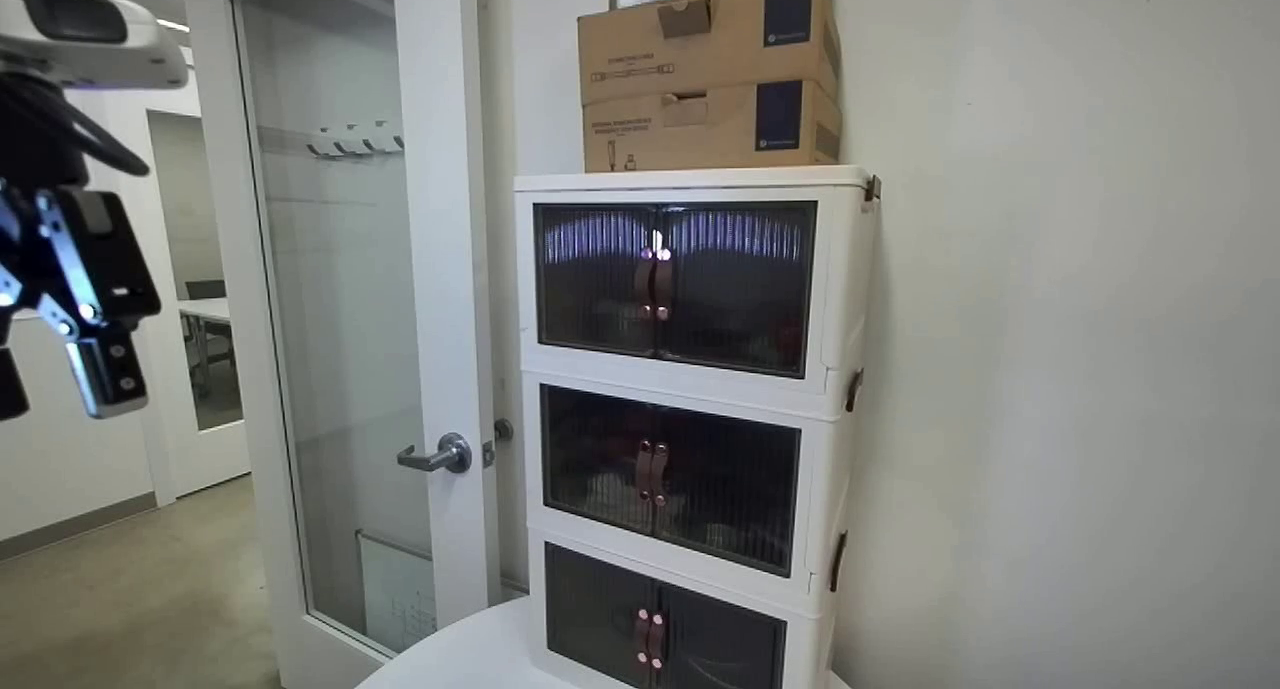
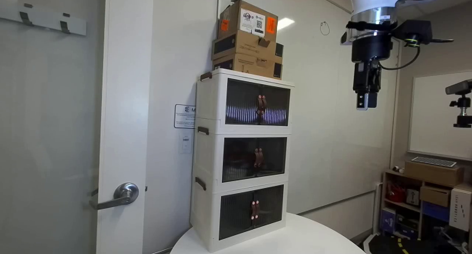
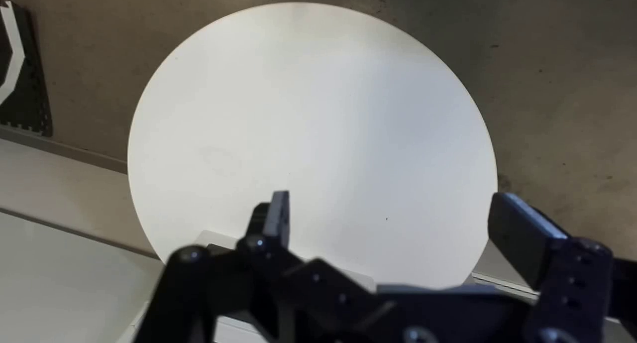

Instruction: Open the top drawer

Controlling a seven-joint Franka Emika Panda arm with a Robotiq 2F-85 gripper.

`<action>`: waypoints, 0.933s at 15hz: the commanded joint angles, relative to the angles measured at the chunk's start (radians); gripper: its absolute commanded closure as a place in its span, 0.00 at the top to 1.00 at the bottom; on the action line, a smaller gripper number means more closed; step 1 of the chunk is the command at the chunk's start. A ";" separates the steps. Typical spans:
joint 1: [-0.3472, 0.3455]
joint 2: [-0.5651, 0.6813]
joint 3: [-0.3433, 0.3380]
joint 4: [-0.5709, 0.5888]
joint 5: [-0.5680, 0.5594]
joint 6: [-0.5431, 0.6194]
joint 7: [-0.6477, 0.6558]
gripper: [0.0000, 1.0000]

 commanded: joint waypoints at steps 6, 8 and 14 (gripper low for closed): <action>-0.087 0.034 0.071 -0.019 -0.049 0.264 0.391 1.00; -0.126 0.051 0.120 -0.046 -0.129 0.389 0.475 1.00; -0.336 0.136 0.308 -0.047 -0.500 0.650 0.846 1.00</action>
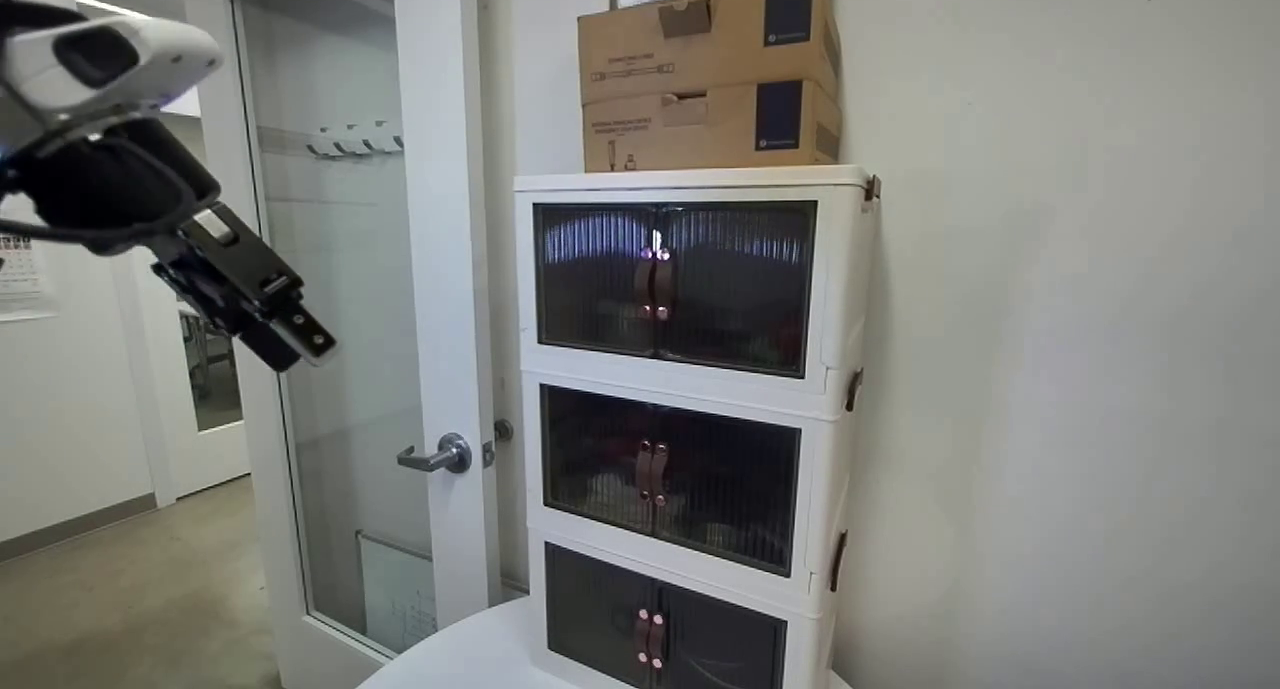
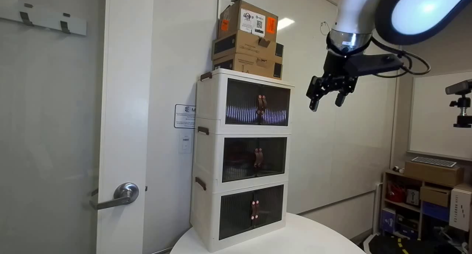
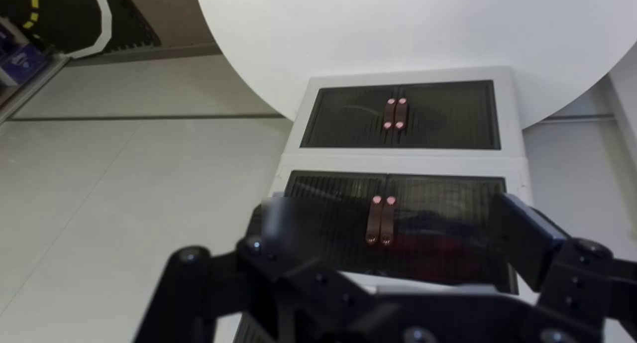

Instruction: Open the top drawer

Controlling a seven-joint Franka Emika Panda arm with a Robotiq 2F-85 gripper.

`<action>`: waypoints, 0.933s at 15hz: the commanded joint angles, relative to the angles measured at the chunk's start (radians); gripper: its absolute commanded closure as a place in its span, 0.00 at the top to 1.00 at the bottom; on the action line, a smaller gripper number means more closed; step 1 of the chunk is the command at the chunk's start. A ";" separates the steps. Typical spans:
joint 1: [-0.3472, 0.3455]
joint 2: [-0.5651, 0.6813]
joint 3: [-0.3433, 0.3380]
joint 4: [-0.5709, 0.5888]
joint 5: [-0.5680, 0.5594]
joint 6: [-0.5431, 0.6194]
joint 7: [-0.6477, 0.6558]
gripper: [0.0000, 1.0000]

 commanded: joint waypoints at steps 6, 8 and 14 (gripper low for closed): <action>-0.399 0.091 0.293 0.130 -0.544 0.134 0.652 1.00; -0.495 0.106 0.389 0.195 -0.655 0.096 0.805 1.00; -0.753 0.206 0.753 0.428 -0.949 -0.163 1.207 1.00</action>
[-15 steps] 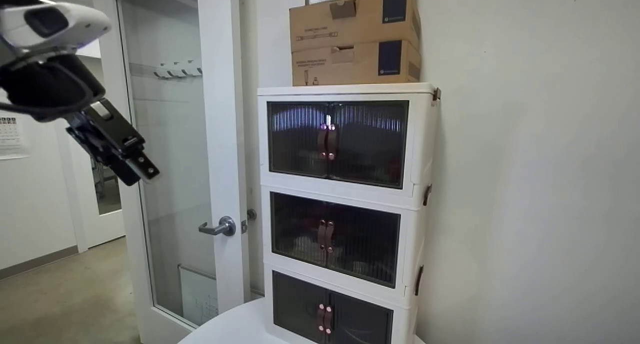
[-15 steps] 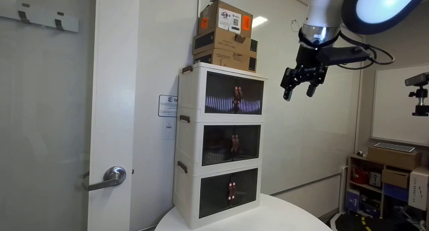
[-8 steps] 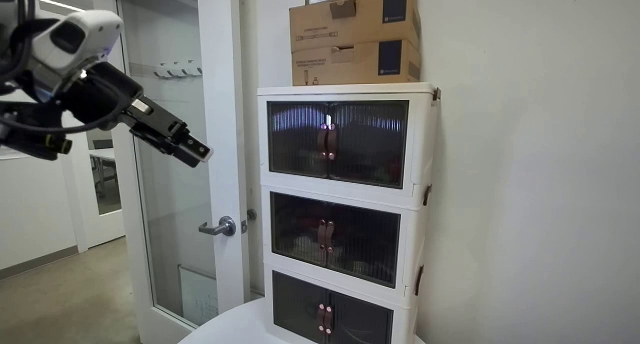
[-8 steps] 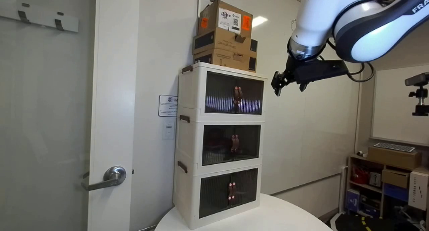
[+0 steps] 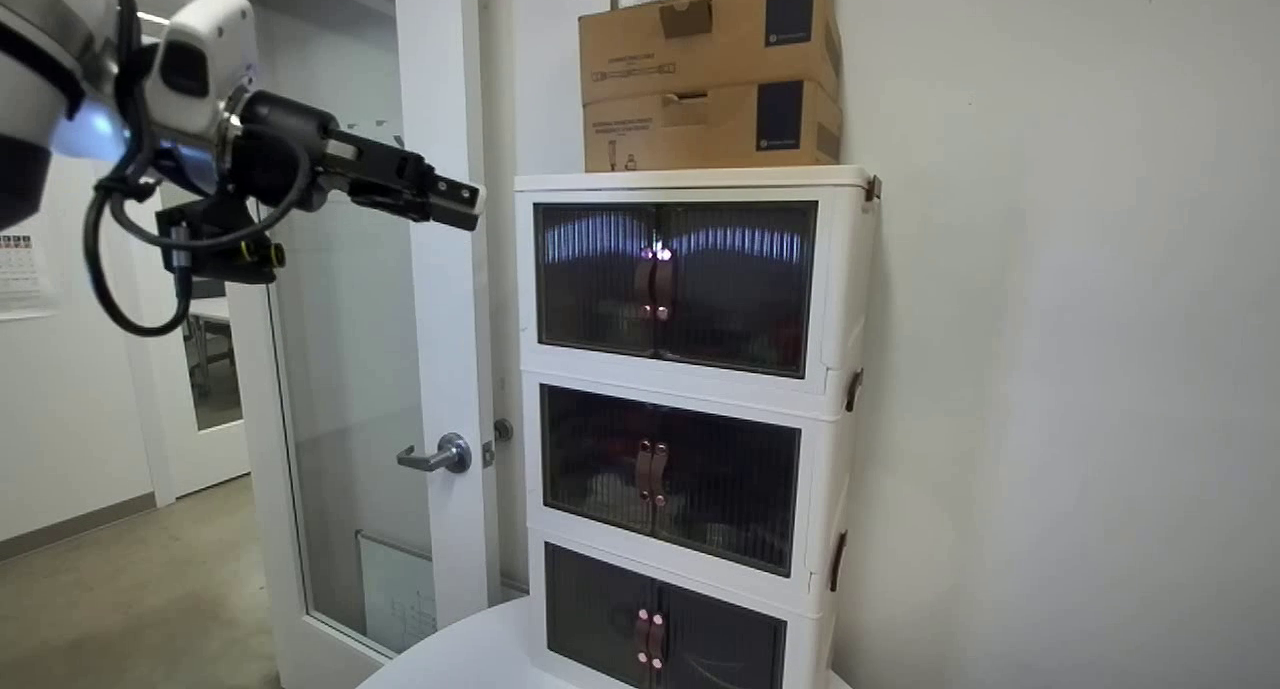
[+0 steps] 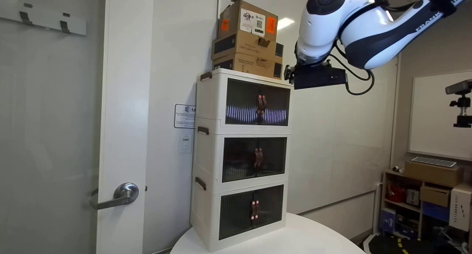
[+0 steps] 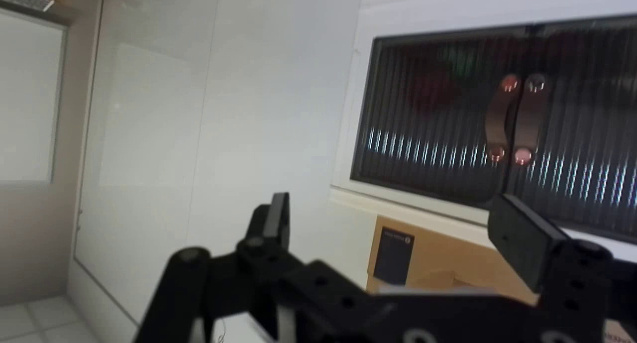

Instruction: Open the top drawer

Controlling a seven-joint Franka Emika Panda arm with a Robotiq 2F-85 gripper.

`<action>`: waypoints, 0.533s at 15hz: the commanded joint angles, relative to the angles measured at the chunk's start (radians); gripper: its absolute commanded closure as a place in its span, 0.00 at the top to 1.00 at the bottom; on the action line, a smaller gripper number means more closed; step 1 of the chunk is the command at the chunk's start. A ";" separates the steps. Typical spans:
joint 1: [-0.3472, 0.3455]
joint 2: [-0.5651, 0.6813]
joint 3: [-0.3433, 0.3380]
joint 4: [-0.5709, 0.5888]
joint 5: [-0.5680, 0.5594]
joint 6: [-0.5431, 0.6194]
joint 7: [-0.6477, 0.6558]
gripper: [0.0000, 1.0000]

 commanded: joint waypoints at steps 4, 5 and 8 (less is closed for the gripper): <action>-0.185 0.297 0.419 0.281 -0.214 -0.437 0.193 1.00; -0.318 0.244 0.538 0.298 -0.164 -0.410 0.182 1.00; -0.458 0.270 0.697 0.333 -0.087 -0.415 0.156 1.00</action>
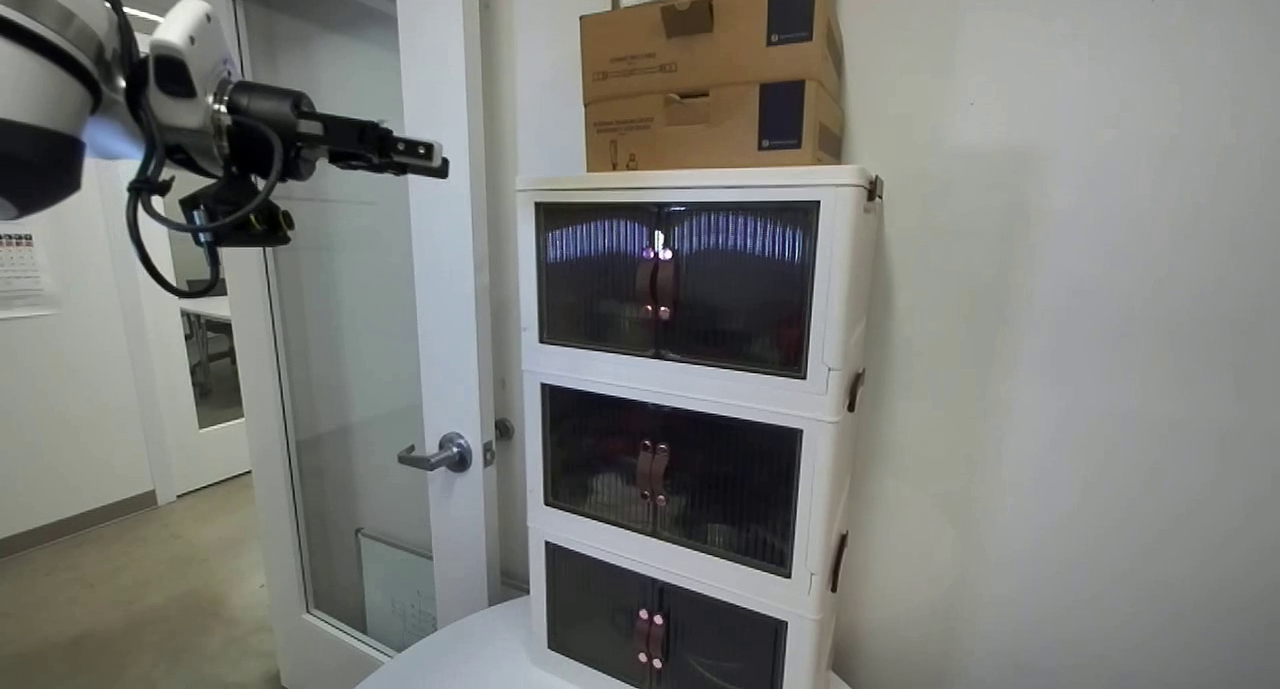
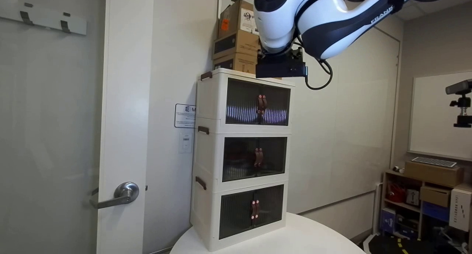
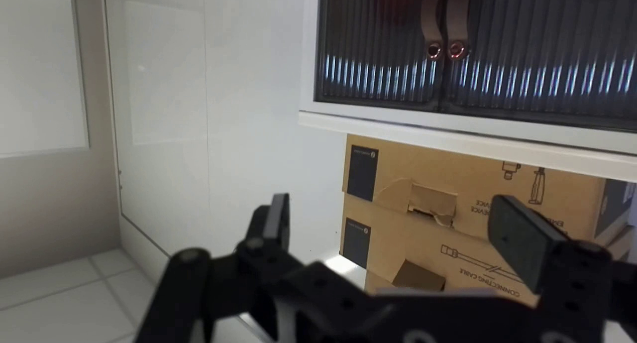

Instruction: Open the top drawer

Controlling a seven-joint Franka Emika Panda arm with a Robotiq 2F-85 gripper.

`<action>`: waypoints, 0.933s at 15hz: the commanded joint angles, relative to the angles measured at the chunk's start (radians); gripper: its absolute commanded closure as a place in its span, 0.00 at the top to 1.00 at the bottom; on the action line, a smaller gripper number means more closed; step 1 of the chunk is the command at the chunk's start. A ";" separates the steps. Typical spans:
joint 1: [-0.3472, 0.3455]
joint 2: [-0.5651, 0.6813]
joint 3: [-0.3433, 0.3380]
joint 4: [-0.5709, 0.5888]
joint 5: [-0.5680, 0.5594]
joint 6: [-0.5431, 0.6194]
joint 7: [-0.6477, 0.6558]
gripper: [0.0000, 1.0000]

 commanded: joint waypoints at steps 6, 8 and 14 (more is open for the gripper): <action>-0.417 -0.090 0.353 0.121 0.366 0.092 -0.077 1.00; -0.391 -0.224 0.266 0.156 0.524 0.163 -0.141 1.00; -0.415 -0.371 0.219 0.208 0.792 0.206 -0.284 1.00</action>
